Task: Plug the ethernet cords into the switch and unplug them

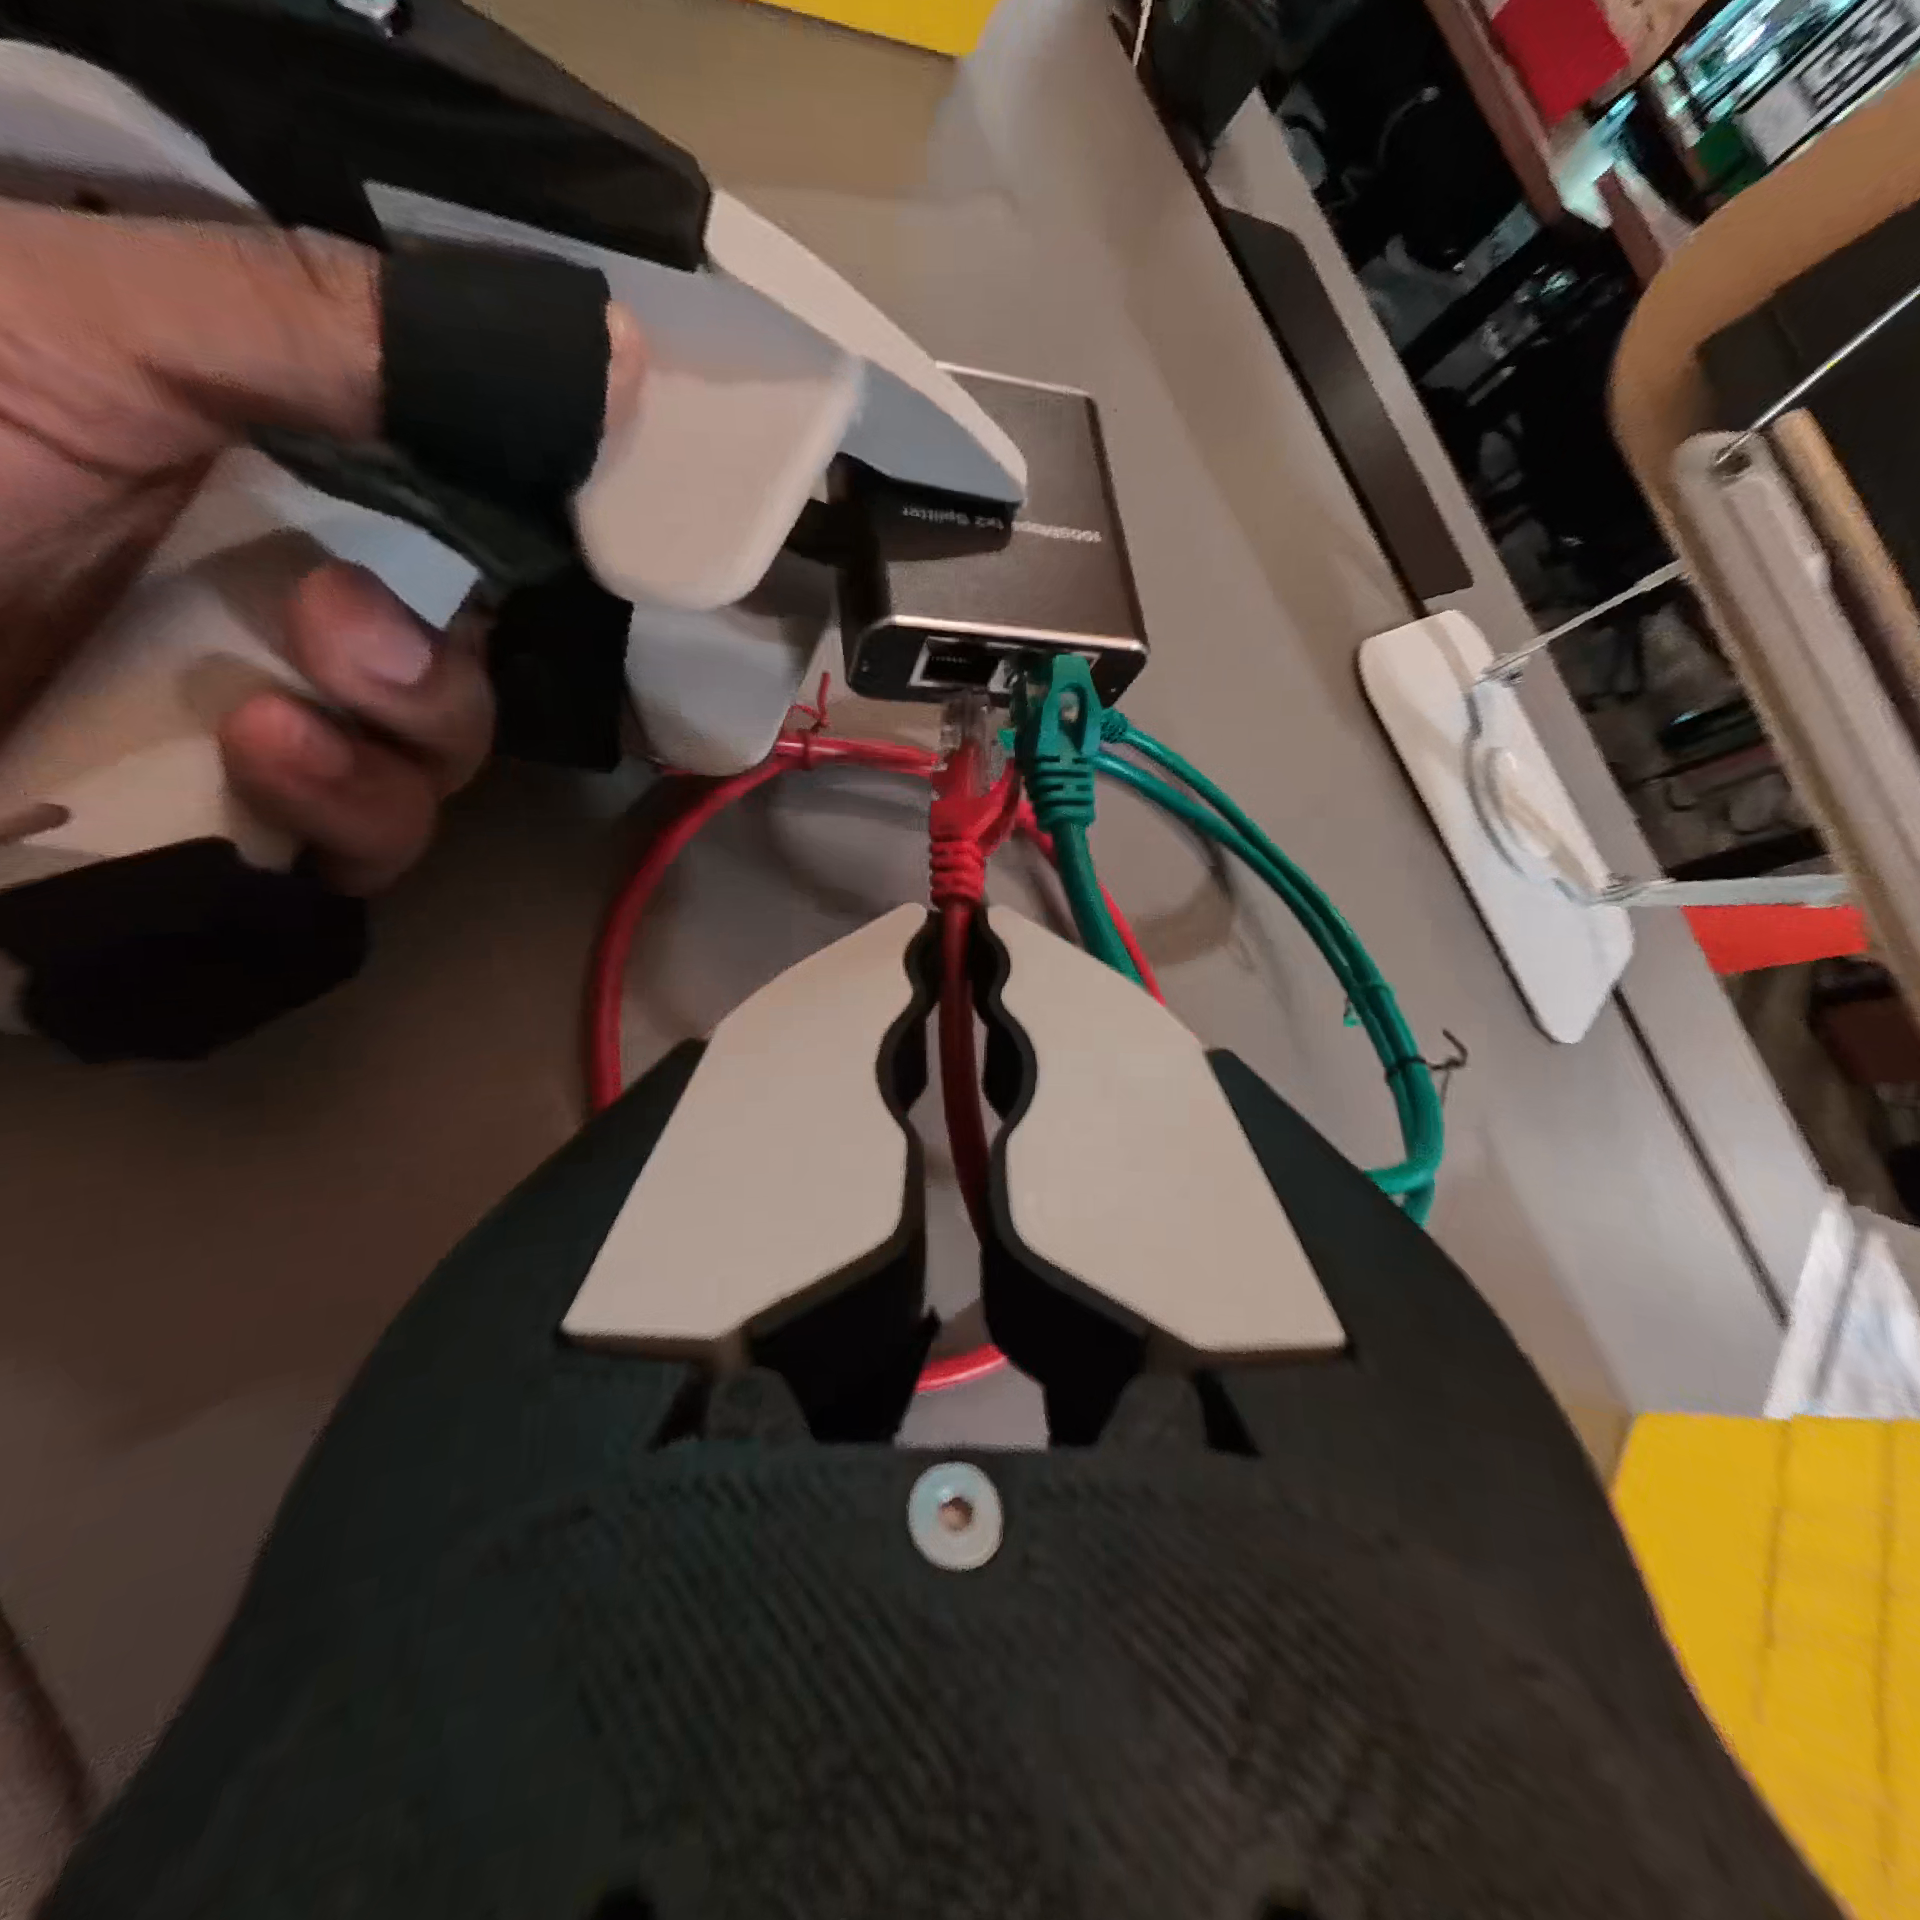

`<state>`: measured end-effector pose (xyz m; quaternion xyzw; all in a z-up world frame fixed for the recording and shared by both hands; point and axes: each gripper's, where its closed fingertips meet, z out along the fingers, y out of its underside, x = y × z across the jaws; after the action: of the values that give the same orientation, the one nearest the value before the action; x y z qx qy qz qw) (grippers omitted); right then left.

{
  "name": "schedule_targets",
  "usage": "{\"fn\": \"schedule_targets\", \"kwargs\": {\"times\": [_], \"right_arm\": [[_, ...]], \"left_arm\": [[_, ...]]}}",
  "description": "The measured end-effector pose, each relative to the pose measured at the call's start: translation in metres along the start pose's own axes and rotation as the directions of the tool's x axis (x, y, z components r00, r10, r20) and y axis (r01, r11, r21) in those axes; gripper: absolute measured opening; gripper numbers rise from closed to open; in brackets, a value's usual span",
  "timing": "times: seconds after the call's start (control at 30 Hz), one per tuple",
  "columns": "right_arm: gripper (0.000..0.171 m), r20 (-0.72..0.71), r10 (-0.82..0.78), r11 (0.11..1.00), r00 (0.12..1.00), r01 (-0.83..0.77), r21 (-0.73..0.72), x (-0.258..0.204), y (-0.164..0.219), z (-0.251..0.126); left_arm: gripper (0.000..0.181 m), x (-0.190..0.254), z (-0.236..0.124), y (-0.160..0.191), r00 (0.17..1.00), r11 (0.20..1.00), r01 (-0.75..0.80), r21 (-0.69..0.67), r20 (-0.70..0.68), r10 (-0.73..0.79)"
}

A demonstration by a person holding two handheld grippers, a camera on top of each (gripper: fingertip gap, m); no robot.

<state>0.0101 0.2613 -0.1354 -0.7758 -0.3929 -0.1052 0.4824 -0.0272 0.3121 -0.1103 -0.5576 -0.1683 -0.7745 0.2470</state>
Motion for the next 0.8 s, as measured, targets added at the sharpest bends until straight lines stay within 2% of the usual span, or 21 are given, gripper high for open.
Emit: {"fn": "schedule_targets", "kwargs": {"times": [0.03,0.13,0.23,0.43,0.53,0.8], "right_arm": [[0.005,-0.023,-0.036,0.999,0.999,0.037,0.003,0.001,-0.001,-0.001],[0.005,-0.092,-0.155,0.988,0.984,0.157,0.008,0.001,-0.004,-0.002],[0.005,-0.138,-0.270,0.962,0.953,0.271,-0.008,-0.001,-0.005,-0.003],[0.005,-0.270,-0.544,0.838,0.794,0.533,-0.121,0.001,0.001,-0.001],[0.006,-0.289,-0.572,0.819,0.768,0.557,-0.142,0.001,0.004,0.001],[0.005,-0.312,-0.505,0.863,0.804,0.469,-0.188,0.021,0.017,0.002]], "left_arm": [[0.025,0.000,0.000,0.000,1.000,1.000,-0.003,-0.009,0.001,0.003],[0.025,-0.005,0.000,0.000,0.998,0.999,-0.042,-0.030,0.042,0.043],[0.025,-0.006,0.001,0.000,0.999,0.998,-0.015,-0.054,0.047,0.018],[0.026,-0.007,0.003,0.004,0.990,0.988,-0.084,-0.133,0.103,0.098],[0.025,-0.008,0.003,0.005,0.982,0.984,-0.122,-0.131,0.130,0.139],[0.026,-0.012,0.005,0.022,0.987,0.979,-0.074,-0.190,0.125,0.099]]}}
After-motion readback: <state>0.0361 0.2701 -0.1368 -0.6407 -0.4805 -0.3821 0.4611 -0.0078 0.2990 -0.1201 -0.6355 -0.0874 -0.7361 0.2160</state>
